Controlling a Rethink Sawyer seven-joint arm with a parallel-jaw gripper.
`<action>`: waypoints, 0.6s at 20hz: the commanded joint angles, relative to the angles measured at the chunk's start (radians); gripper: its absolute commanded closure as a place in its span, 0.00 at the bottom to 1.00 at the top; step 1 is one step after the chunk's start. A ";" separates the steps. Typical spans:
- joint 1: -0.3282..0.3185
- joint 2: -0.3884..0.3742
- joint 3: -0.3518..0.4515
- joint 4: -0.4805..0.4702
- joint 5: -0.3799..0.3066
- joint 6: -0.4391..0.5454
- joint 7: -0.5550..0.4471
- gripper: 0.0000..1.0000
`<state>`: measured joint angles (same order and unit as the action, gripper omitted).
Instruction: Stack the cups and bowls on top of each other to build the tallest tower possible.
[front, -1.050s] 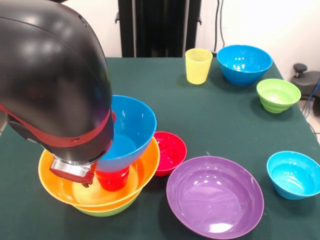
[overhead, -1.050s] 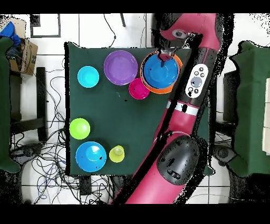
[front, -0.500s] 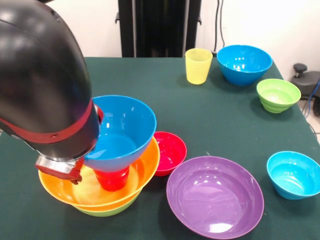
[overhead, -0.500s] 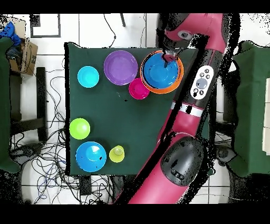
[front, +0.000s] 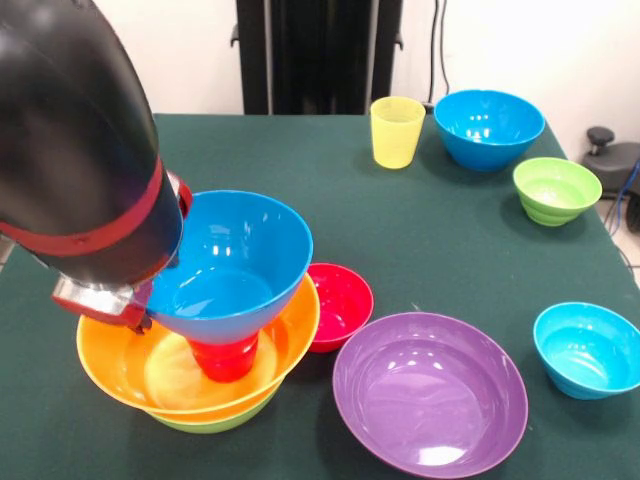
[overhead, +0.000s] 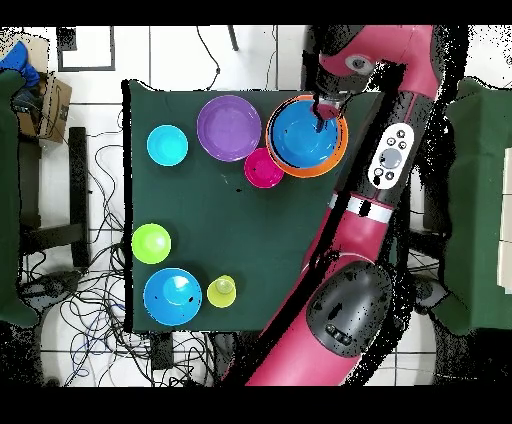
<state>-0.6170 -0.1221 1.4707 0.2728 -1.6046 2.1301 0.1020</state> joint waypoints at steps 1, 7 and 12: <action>0.022 -0.062 -0.044 0.012 -0.137 0.159 -0.054 0.00; 0.024 -0.097 0.019 -0.011 -0.249 0.201 -0.121 0.00; 0.020 -0.105 0.078 -0.018 -0.248 0.113 -0.095 0.00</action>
<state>-0.6161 -0.1980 1.5097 0.2726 -1.7424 2.2379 0.1020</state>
